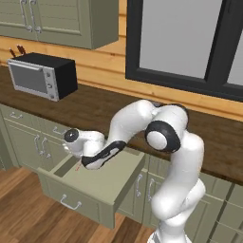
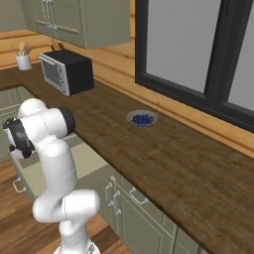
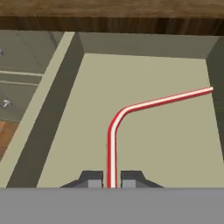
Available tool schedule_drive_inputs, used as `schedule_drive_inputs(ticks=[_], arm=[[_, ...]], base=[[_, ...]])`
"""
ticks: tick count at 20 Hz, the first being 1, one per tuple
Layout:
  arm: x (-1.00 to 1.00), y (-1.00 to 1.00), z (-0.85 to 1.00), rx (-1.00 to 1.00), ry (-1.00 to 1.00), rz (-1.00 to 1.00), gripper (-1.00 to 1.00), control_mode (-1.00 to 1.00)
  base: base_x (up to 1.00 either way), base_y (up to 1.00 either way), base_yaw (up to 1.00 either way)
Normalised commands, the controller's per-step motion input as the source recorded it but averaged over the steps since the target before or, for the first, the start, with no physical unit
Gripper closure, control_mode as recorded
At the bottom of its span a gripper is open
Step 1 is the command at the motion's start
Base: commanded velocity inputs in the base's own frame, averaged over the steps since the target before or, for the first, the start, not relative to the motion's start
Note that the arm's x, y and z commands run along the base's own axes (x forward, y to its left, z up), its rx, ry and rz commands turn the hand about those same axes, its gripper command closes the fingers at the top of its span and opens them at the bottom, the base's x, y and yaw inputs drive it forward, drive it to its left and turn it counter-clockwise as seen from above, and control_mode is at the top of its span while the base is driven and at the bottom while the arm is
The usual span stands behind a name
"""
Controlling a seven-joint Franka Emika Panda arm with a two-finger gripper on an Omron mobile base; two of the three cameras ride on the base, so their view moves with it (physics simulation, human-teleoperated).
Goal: Take a straw from the drawer in front and place it inside the glass cup on the dining counter.
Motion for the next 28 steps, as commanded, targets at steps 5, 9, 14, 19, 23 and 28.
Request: schedule_drive_inputs(ticks=[5,9,14,19,23,28], arm=[[-1.00,-0.38,1.00,0.16,-0.46,-0.13,1.00,-1.00],[-1.00,-0.55,0.83,0.22,-0.63,-0.06,1.00,-1.00],[-0.99,-0.81,0.57,0.44,-0.29,-0.10,1.00,-1.00],[-0.69,-1.00,0.60,0.61,0.15,-0.12,1.00,-1.00],[-0.44,-1.00,0.74,0.36,0.36,-0.13,1.00,-1.00],[-0.25,-0.83,0.55,0.09,0.49,-0.20,1.00,-1.00]], base=[[0.00,0.00,0.00],[0.00,0.00,0.00],[0.00,0.00,0.00],[0.00,0.00,0.00],[0.00,0.00,0.00],[0.00,0.00,0.00]])
